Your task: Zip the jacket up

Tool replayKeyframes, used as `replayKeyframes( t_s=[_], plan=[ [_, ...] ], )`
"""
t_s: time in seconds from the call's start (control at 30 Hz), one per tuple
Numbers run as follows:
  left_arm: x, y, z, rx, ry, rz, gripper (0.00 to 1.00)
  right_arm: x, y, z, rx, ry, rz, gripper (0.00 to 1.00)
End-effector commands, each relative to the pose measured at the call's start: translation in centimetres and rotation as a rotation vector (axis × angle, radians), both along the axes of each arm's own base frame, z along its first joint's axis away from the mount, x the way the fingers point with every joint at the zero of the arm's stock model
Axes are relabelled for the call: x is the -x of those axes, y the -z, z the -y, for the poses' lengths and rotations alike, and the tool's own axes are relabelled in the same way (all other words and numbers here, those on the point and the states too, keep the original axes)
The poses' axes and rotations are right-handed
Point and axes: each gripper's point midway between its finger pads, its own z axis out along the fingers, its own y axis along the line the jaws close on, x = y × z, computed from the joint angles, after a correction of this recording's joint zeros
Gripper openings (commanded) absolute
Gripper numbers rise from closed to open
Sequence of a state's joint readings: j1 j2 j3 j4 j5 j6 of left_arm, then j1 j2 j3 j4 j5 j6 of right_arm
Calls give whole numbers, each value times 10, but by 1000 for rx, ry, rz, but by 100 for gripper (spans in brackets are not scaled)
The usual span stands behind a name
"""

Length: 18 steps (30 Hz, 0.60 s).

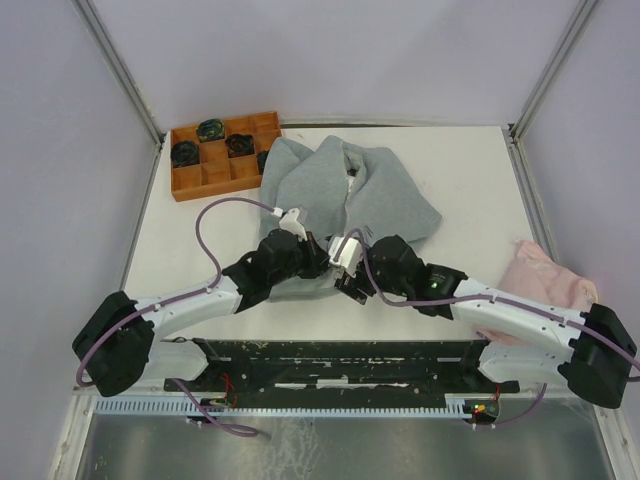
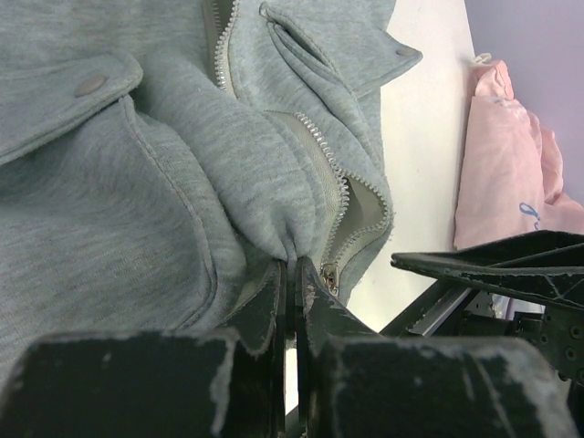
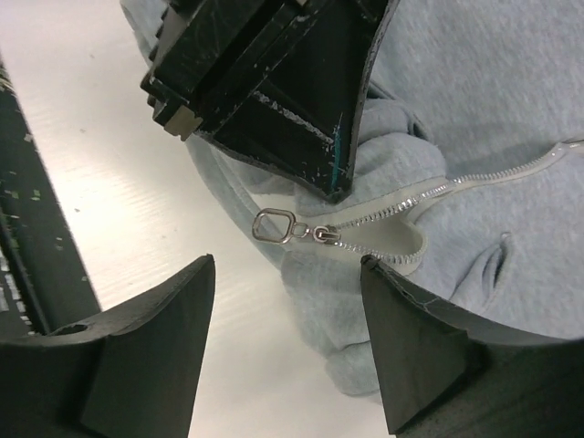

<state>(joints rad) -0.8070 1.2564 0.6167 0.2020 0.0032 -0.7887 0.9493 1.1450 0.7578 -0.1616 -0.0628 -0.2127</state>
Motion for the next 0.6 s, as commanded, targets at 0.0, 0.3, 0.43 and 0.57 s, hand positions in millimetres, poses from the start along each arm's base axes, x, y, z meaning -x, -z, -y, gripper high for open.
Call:
replayKeyframes(
  t_s=[0.0,0.3,0.43,0.57],
  plan=[
    [-6,-23,12,73,6,6,3,-21,-5,-1,65,28,205,74],
    [-3,-23,17,93,28,-7,3,-23,6,-19,88,11,338,79],
    [-1,-23,18,96,38,-10,3,-28,21,-19,170,29,367,80],
    [0,-22,18,96,40,-11,3,-33,29,-17,237,54,391,80]
  ],
)
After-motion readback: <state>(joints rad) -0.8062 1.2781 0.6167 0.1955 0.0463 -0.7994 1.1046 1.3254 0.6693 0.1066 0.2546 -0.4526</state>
